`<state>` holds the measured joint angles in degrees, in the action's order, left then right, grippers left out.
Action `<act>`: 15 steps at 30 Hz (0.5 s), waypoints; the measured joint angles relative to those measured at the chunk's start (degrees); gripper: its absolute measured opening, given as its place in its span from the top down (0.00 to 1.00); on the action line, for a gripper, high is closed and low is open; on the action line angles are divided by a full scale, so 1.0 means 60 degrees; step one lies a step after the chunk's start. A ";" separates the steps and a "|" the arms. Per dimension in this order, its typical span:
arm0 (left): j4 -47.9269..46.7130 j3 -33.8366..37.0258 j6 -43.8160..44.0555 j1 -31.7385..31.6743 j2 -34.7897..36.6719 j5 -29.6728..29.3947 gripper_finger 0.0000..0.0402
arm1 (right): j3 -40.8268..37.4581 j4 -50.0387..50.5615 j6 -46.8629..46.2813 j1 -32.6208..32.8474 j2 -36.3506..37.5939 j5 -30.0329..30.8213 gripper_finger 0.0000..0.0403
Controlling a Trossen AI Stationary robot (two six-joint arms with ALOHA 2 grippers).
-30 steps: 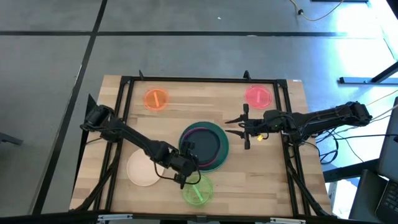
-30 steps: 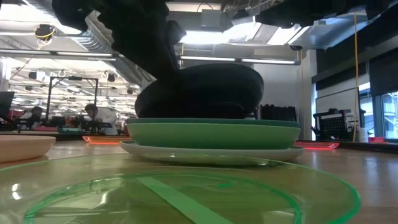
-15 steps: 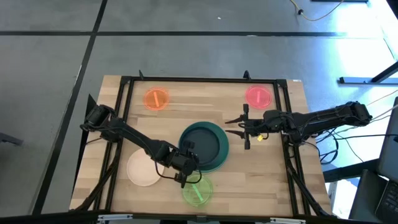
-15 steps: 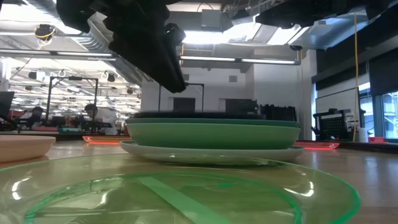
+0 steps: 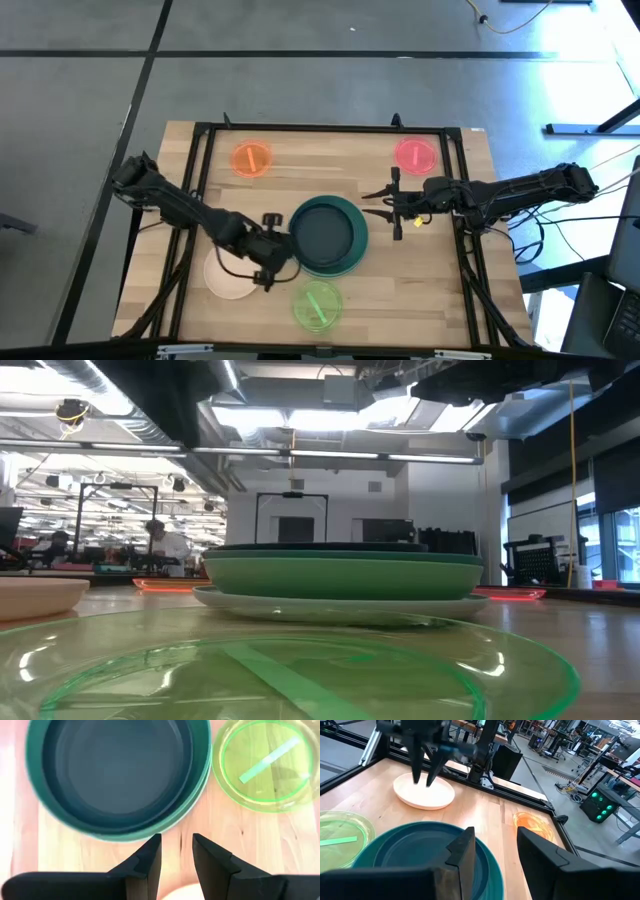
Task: Stack plastic plates
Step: Stack the pink plate on the dark blue plate
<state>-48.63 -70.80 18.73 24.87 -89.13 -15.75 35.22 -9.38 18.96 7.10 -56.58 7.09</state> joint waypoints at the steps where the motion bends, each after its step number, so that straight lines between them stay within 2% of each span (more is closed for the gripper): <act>1: -0.0030 0.0182 0.0086 0.0007 0.0242 0.0009 0.74 | 0.0000 0.0010 0.0000 0.0000 0.0000 0.0000 0.66; 11: 0.0071 0.3249 0.2056 -0.0397 0.2330 0.0102 0.74 | 0.0000 0.0039 0.0000 -0.0001 0.0000 0.0000 0.66; 15: 0.0294 0.4259 0.2800 -0.0753 0.2518 0.0819 0.74 | 0.0000 0.0001 0.0000 0.0001 0.0000 0.0000 0.66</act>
<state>-46.87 -45.25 35.54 20.36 -74.02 -10.84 35.22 -9.37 18.96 7.10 -56.58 7.09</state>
